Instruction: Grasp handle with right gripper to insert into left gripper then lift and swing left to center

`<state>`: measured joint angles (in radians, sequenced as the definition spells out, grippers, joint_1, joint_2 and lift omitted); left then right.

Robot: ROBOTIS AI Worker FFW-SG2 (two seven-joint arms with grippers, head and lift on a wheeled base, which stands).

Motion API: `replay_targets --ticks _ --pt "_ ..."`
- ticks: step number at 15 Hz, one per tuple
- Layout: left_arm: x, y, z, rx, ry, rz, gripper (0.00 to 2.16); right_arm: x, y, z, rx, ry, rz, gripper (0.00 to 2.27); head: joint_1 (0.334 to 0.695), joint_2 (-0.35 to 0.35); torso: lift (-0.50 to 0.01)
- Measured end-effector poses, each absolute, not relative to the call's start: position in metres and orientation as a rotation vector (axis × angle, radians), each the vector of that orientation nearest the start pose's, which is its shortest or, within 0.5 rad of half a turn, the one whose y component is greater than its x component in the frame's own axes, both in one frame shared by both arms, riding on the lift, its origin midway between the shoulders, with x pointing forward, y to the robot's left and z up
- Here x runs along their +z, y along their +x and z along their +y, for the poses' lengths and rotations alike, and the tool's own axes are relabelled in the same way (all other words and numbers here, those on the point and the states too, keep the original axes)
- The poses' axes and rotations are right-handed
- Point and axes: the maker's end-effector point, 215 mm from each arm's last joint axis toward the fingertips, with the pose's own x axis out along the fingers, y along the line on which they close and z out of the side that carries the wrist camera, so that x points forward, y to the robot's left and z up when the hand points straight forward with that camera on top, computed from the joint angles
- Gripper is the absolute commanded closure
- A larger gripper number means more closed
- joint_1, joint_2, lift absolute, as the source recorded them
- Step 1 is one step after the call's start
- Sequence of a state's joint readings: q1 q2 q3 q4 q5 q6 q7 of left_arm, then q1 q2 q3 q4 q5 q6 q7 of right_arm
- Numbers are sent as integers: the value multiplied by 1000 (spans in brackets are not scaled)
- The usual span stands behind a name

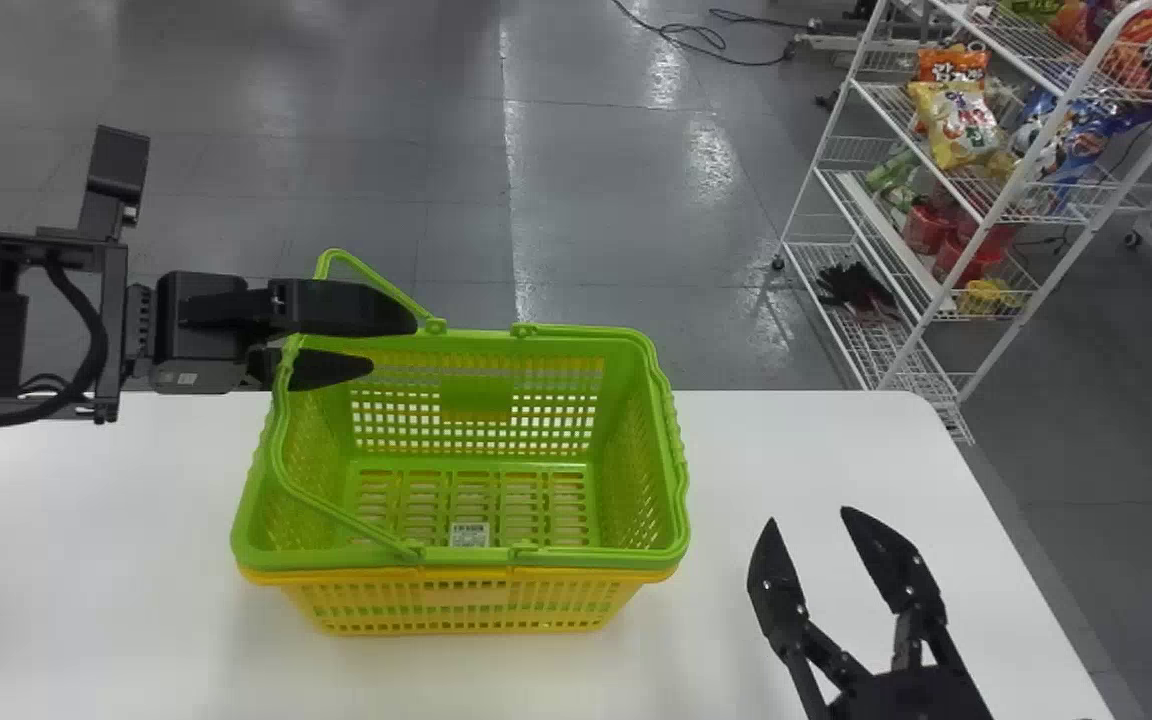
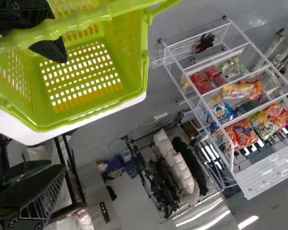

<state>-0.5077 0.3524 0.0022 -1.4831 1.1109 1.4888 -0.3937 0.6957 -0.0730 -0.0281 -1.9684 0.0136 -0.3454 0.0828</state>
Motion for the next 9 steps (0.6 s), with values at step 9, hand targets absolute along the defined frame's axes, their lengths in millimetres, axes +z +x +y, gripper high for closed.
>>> replay_targets --ticks 9 --pt "-270 513 71 -1045 -732 969 2 -373 413 -235 101 -290 30 2246 695 -196 -93"
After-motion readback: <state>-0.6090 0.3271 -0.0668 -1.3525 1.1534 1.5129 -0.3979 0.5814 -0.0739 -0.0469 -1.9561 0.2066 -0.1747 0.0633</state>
